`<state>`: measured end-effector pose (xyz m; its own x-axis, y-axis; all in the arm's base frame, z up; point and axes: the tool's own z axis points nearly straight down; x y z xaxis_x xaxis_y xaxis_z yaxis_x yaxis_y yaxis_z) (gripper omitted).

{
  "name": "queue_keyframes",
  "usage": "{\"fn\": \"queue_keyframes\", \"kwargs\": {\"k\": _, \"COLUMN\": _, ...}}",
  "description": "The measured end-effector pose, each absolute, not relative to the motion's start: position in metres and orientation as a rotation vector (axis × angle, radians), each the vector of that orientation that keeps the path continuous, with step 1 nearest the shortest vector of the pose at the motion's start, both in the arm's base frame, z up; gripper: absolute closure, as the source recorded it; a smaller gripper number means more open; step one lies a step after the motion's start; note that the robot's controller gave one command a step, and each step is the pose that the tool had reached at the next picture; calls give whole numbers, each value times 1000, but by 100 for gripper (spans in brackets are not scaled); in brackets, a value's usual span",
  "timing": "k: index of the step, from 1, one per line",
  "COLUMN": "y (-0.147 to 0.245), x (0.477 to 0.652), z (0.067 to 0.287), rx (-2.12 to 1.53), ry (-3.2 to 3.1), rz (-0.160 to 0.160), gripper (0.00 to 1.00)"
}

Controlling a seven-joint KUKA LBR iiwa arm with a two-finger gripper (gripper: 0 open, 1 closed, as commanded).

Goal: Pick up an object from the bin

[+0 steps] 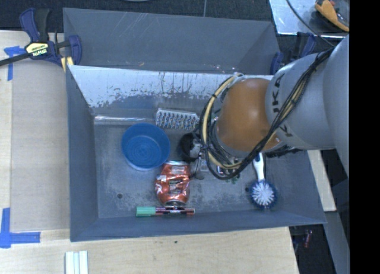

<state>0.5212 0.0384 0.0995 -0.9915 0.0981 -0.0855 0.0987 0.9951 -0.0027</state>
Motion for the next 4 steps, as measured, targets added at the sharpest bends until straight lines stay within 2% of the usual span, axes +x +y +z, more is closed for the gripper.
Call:
{"fn": "queue_keyframes", "kwargs": {"k": 1, "y": 49, "x": 595, "z": 133, "rx": 101, "ry": 3110, "rz": -34, "gripper": 100}}
{"fn": "queue_keyframes", "kwargs": {"k": 2, "y": 84, "x": 554, "z": 128, "rx": 56, "ry": 3062, "rz": -25, "gripper": 100}}
{"fn": "queue_keyframes", "kwargs": {"k": 3, "y": 98, "x": 605, "z": 170, "rx": -540, "ry": 3063, "rz": -41, "gripper": 100}}
{"fn": "queue_keyframes", "kwargs": {"k": 4, "y": 102, "x": 558, "z": 178, "rx": -122, "ry": 3086, "rz": -28, "gripper": 100}}
